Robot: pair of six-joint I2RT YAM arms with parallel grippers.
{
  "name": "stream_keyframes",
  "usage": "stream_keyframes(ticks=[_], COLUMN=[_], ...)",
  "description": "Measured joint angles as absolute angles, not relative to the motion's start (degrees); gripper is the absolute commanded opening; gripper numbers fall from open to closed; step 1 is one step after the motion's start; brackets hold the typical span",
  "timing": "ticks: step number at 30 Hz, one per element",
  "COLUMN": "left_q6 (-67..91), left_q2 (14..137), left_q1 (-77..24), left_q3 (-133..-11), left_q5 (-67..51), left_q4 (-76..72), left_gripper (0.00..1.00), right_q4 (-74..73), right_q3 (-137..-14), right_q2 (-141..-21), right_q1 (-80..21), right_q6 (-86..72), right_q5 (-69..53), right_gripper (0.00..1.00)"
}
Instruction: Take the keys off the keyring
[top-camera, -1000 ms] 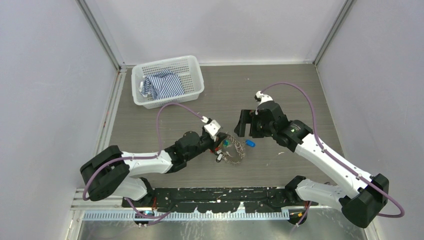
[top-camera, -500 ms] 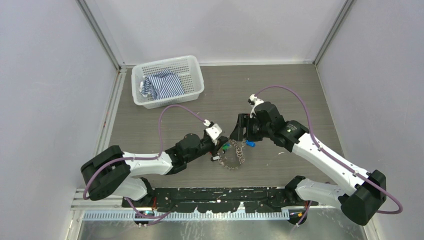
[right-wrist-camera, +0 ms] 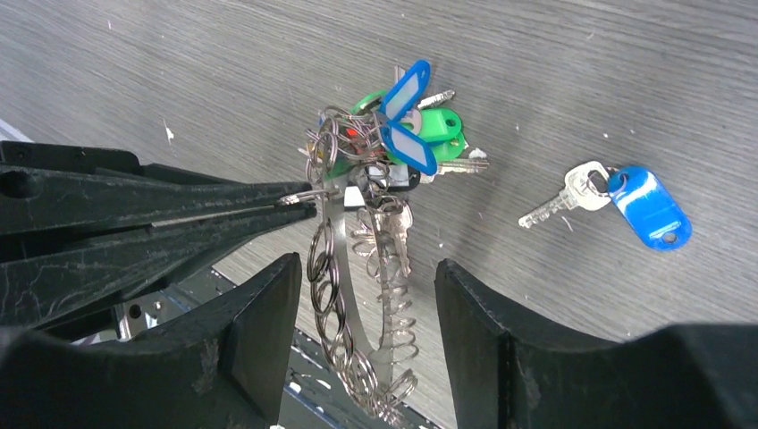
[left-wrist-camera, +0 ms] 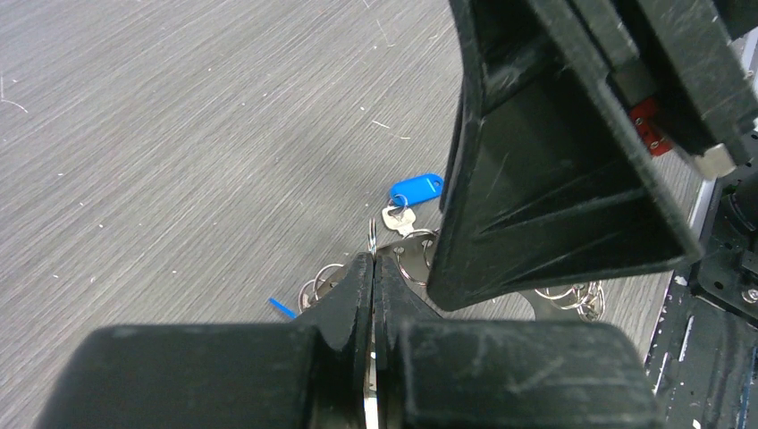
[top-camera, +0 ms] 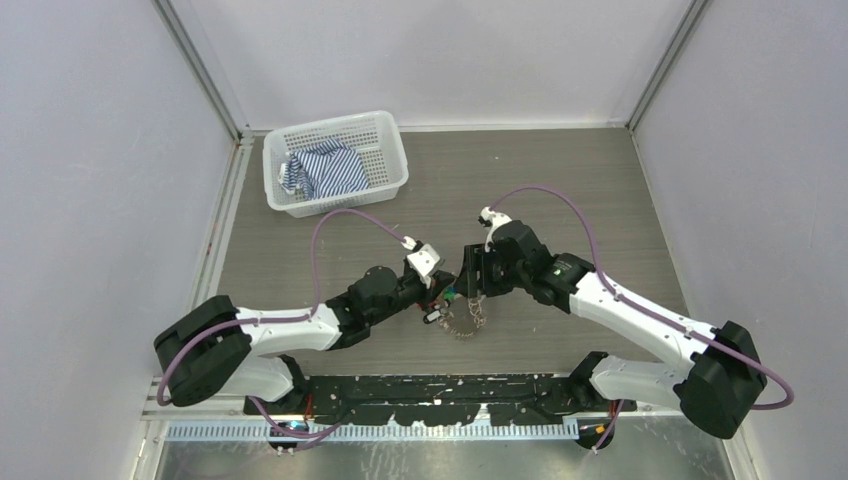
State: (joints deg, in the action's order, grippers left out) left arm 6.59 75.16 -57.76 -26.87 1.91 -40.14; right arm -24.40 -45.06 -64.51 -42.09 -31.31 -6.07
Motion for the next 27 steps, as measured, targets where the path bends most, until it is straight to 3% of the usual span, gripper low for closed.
stream_keyframes(ticks=[8,12,15,22,27], left_q6=[7.3,7.4,7.3,7.4,7.6], left_q2=[74.8,74.7,74.7,73.6,71.2], left_q1=[-57.8,-57.7,-57.7,-57.6,-57.6], left_q3=[-26.9,-26.9,-26.9,-27.4,-28.3], left_q5=[1.9,1.9,2.2,3.1,2.8], left_q4=[-39.0,-38.6,-38.1,-35.7,-32.1], left_gripper=[0.00,0.00,0.00,0.01,0.11], right_q4=[-19.5,-18.2,-17.0,-14.0,-10.2], right_q3=[-44.4,-44.3,-44.2,-42.9,-39.5], right_q2=[-67.6,-68.2,-68.3,-67.6,-64.4], right_q1=[-42.7,-43.0,-43.2,-43.4,-43.5], right_q6=[-30.2,-29.8,-29.8,-29.2,-28.1], right_q5=[-4.7,-4.7,-5.4,-6.4,-6.8], right_gripper=[0.42,0.25,0.03,0.01,0.01])
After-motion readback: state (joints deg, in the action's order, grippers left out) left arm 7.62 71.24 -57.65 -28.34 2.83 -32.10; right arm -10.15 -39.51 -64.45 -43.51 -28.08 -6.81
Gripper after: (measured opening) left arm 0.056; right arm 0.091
